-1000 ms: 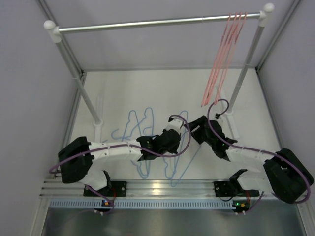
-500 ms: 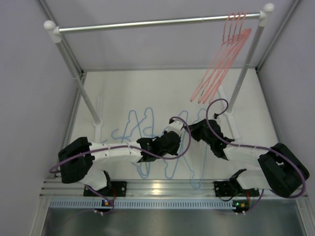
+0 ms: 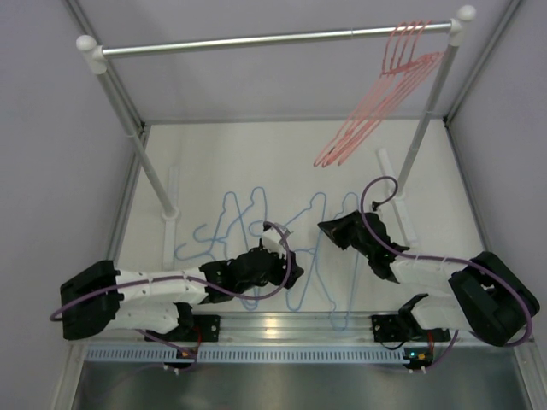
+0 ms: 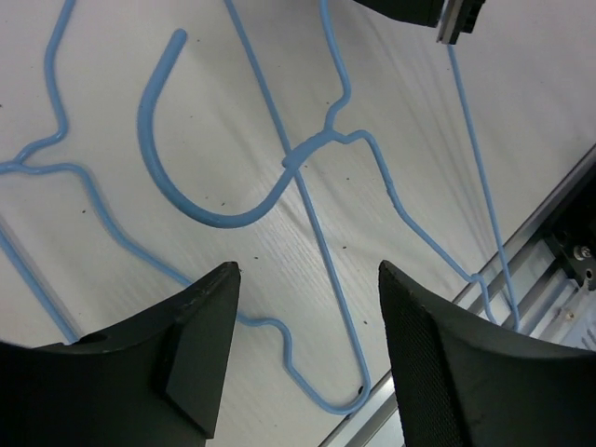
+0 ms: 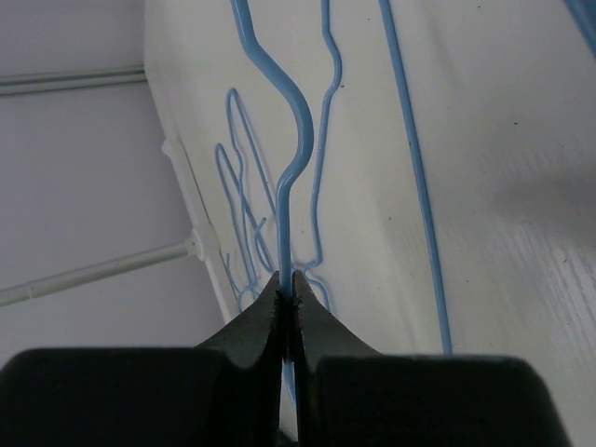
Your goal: Organize the hangers
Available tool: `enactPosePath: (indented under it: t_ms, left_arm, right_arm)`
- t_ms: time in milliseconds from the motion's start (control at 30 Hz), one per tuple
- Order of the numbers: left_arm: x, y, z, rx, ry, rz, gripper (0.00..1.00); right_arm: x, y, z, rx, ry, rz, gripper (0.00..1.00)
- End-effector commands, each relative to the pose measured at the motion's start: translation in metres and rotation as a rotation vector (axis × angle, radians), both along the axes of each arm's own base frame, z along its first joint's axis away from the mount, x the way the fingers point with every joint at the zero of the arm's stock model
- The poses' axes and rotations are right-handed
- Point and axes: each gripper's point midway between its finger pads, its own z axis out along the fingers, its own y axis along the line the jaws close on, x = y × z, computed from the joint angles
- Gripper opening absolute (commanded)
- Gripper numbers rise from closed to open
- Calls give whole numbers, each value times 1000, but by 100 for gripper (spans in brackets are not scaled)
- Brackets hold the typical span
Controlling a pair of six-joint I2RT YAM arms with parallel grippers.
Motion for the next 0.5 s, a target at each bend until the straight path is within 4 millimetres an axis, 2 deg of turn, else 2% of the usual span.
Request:
enactPosePath:
  t_ms: [0, 133, 233, 267, 433, 467]
  left_arm:
    - [-7, -23, 34, -190, -49, -78, 67]
    - [-7, -30, 33, -238, -70, -95, 72]
    - [-6, -36, 28, -261, -66, -92, 72]
    - [-3, -39, 34, -299, -75, -83, 71]
    - [-1, -54, 36, -327, -113, -39, 71]
    - [1, -55, 31, -306, -119, -19, 70]
  right_arm:
    - [8, 13, 36, 121, -91, 26, 0]
    - [8, 21, 50, 181, -104, 48, 0]
    - [7, 21, 54, 203, -98, 40, 0]
    - [8, 21, 58, 215, -99, 32, 0]
    - [10, 17, 62, 237, -92, -2, 0]
    - [11, 16, 64, 248, -89, -12, 0]
